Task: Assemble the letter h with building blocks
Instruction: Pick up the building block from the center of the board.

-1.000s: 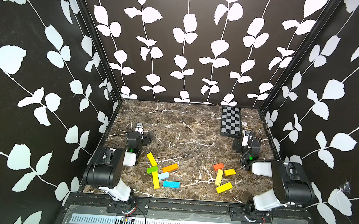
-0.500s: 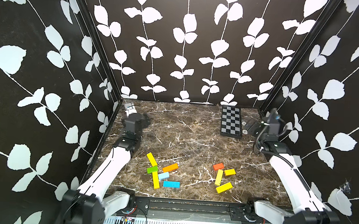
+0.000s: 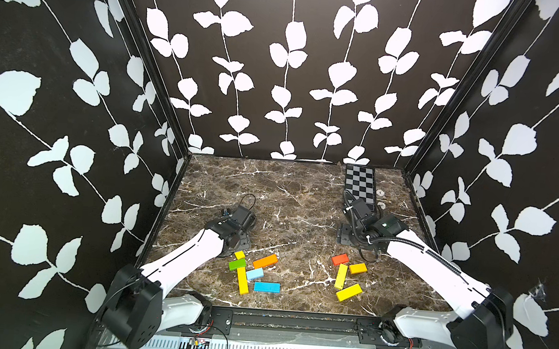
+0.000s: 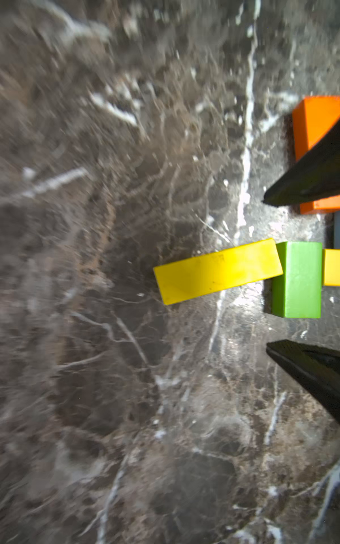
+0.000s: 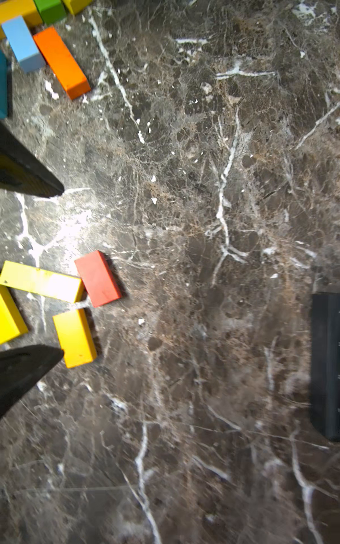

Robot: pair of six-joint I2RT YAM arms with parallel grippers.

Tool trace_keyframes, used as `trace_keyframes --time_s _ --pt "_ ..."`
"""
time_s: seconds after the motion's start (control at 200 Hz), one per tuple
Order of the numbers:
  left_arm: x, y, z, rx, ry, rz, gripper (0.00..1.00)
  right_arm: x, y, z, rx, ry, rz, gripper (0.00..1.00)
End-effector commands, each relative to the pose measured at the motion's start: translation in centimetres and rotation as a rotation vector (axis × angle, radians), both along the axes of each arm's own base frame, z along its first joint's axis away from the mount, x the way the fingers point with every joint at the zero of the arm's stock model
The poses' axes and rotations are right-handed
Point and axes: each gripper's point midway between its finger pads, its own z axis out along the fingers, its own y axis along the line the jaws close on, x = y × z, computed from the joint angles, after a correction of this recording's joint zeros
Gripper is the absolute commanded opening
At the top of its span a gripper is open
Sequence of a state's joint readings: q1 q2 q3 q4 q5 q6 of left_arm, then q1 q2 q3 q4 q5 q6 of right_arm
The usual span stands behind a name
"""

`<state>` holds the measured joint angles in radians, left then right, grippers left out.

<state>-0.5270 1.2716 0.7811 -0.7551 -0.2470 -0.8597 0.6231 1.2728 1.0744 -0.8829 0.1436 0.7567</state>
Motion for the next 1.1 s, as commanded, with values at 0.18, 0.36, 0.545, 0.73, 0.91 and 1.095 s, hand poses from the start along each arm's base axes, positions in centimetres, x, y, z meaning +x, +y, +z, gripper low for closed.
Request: trace_keyframes --time_s 0.18,0.36,0.545,0.73,0.91,1.095 --pt "1.1 -0.2 -3.3 -0.084 0.117 0.077 0.67 -0.8 1.9 1.0 0.057 0.033 0.056 0.67" --pt "2.9 -0.2 -4.6 -0.117 0.104 0.052 0.57 -1.0 2.8 0.5 0.067 0.048 0.071 0.59" --pt "3.5 -0.6 -5.8 -0.119 0.144 0.03 0.41 -1.0 2.9 0.9 0.061 0.049 0.071 0.49" --pt "3.5 -0.9 -6.1 -0.117 0.165 -0.008 0.07 -1.0 2.4 1.9 0.058 0.016 0.061 0.46" --pt "7.9 -3.5 -2.3 -0.149 0.08 -0.123 0.0 -1.2 1.7 2.9 0.049 -0.01 0.047 0.46" --pt "13.9 -11.0 2.7 -0.125 -0.004 -0.375 0.0 -1.4 1.4 3.4 0.058 -0.021 0.038 0.46"
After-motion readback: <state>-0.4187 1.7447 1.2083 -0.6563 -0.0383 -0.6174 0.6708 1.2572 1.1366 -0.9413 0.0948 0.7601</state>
